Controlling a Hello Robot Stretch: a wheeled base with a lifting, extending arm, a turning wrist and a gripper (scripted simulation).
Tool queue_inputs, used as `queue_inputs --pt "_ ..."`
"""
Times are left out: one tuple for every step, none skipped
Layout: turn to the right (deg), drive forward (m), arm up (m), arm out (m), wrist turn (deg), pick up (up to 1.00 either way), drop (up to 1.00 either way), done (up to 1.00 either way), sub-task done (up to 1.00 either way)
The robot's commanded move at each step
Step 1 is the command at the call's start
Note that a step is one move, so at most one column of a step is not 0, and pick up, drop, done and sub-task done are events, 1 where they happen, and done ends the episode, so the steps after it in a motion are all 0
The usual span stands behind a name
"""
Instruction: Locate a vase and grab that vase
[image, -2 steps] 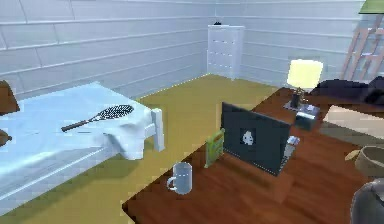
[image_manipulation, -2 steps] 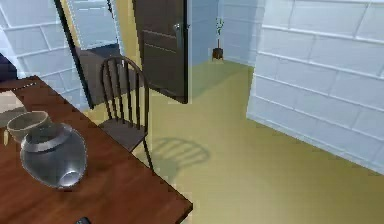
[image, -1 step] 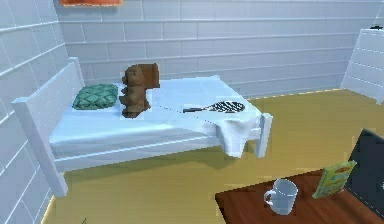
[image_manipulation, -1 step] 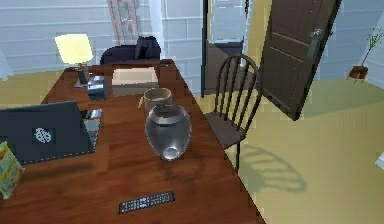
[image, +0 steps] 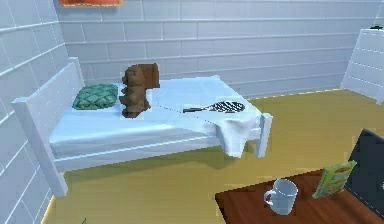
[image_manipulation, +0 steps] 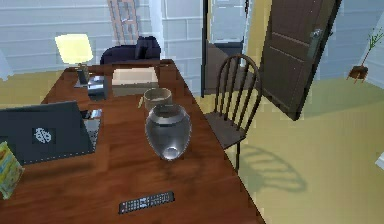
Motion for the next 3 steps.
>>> queue_inputs --pt "0.0 0.00 0.38 0.00 0.0 0.00 0.00 0.00 0.00" --pt "0.0 0.00 0.00 0.30 0.0 0.00 0.00 0.00 0.00" --pt "0.0 0.00 0.00 0.00 45.0 0.00 0.00 0.00 0.00"
